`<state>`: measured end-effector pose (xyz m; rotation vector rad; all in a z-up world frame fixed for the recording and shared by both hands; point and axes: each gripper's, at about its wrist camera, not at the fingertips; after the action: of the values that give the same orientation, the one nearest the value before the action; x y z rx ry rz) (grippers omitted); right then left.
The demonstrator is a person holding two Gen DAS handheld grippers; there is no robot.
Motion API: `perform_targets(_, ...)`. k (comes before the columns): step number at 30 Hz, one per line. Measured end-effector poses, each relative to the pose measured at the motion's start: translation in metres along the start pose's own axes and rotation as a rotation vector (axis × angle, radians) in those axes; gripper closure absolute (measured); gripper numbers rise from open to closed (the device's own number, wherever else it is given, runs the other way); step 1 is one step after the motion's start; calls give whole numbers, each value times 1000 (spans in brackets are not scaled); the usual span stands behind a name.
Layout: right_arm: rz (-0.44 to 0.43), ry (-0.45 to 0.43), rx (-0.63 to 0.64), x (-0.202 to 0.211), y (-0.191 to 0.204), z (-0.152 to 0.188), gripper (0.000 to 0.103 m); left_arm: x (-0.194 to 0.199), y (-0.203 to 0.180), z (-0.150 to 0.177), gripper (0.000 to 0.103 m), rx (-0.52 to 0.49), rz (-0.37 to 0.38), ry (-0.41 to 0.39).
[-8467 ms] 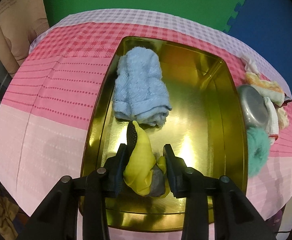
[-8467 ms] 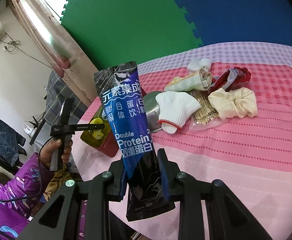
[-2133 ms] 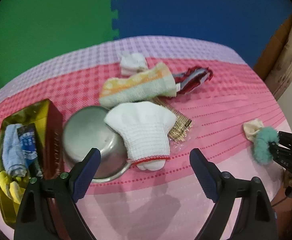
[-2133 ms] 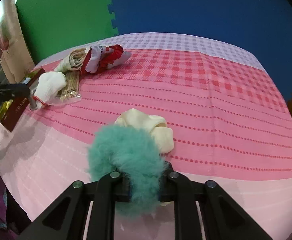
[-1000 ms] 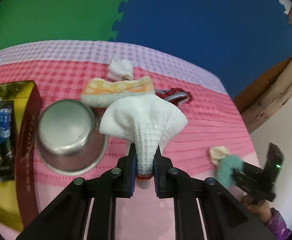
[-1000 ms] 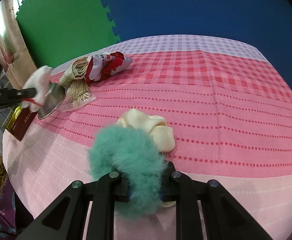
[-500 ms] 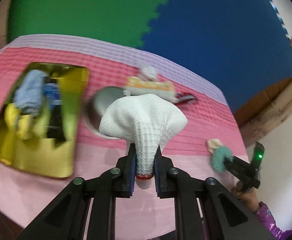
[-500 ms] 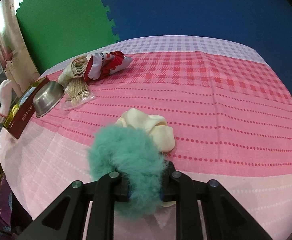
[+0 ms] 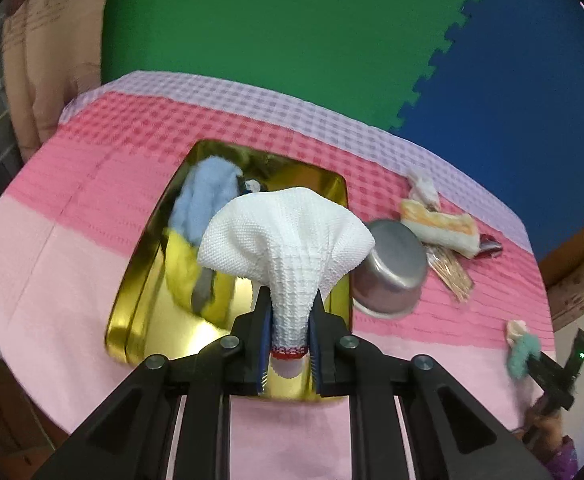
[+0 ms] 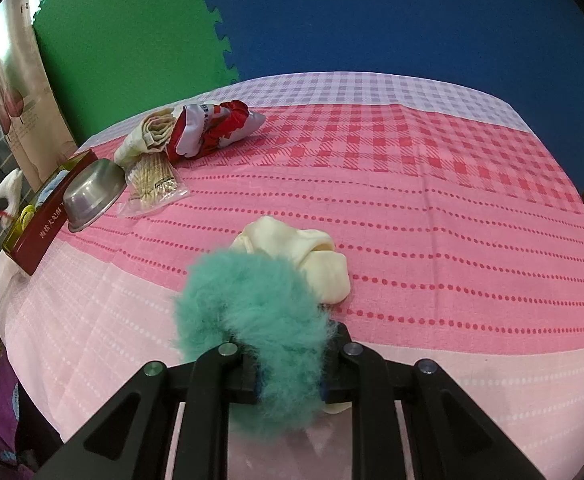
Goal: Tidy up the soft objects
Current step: 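Carry the white glove into the tin tray and release it with the left gripper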
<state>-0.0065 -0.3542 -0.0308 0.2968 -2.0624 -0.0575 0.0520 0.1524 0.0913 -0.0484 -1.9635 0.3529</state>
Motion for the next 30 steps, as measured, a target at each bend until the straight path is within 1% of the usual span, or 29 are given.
perform_targets(2,2,0,1,0,0,0,84,-8,-2,-15,89,-8,-21,-7)
perform_targets(7,7,-2,6,-1,0,0,84,-35,-7,-50,89,-11,-17,24)
perform_targets(10,7,-2,8,-1,0,0,84,-51,-10,-61,89,-13,-66,36)
perform_targets(12,5,-3,8,-1,0,0,84,-60,-9,-66,88,0,-53,53)
perform_targets(16,2,-2,8,-1,-1,0,84,-70,-13,-73,88,-7,-63,61)
perform_targets(25,0,-3,8,-1,-1,0,84,-90,-26,-78,87,-44,-137,83)
perform_targets(27,-1,-2,7,-1,-1,0,84,-93,-28,-78,83,-54,-152,83)
perform_targets(30,0,-3,7,-1,-1,0,84,-96,-33,-77,80,-74,-182,78)
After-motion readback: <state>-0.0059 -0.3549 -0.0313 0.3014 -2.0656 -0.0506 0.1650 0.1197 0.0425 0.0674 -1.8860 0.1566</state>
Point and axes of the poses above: each gripper's, at about its wrist camera, not at the fingertips, and x roughly against the way its jaws point, y to its left, z to its underside, and after that the axes turned 13 degrees about y, right-handed
